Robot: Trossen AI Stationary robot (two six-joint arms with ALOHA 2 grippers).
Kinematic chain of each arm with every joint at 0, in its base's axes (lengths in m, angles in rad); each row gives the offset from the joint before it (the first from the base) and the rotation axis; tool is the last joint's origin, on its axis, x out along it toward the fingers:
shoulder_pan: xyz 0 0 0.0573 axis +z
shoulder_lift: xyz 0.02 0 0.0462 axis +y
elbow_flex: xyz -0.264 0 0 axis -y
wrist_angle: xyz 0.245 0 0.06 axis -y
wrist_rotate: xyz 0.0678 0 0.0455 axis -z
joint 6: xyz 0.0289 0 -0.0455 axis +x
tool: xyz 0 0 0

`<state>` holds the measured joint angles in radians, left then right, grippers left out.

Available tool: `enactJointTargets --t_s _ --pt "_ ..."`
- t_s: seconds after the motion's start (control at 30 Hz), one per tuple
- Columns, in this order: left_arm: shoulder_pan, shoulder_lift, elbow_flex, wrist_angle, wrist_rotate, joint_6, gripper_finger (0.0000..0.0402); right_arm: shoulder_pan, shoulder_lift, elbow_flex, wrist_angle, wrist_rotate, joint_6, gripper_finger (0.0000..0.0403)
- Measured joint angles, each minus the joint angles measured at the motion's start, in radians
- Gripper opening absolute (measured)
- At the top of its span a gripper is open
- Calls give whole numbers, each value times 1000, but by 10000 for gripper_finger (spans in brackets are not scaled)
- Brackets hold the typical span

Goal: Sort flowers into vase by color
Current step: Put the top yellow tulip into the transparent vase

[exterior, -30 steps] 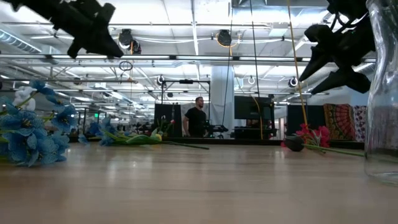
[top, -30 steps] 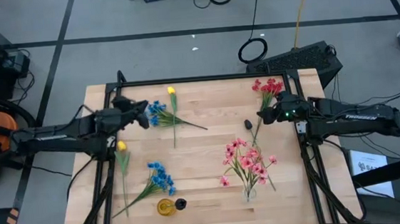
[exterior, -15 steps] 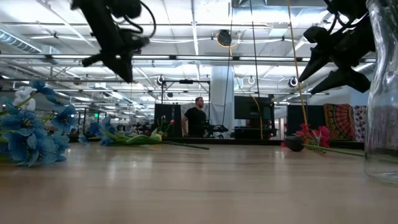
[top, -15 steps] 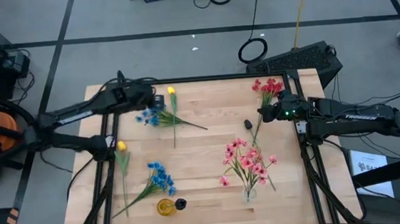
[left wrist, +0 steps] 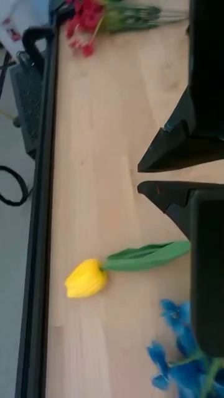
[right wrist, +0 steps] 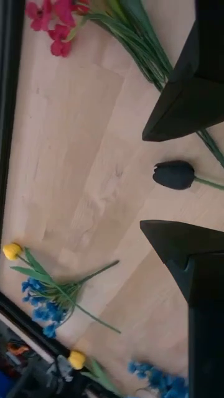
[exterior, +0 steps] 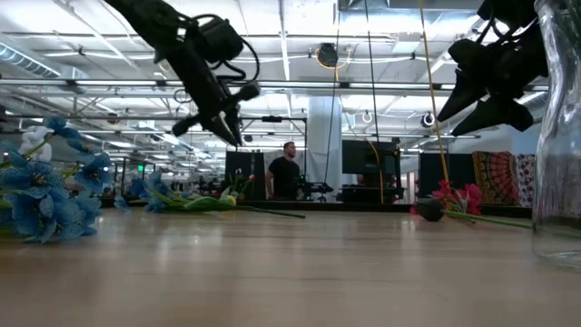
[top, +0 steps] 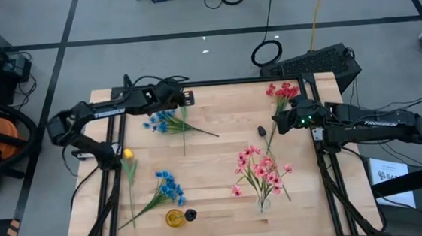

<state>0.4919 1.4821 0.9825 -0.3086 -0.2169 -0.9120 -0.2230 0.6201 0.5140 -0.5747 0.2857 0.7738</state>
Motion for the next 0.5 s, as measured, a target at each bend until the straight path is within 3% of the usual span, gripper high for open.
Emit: enactJointTargets --t_s 0.3,0.5 --pt "26 139 0 58 73 -23 140 0 0 0 -3 -4 -124 210" --pt "27 169 0 56 85 1 155 0 0 0 -5 -4 -150 210"
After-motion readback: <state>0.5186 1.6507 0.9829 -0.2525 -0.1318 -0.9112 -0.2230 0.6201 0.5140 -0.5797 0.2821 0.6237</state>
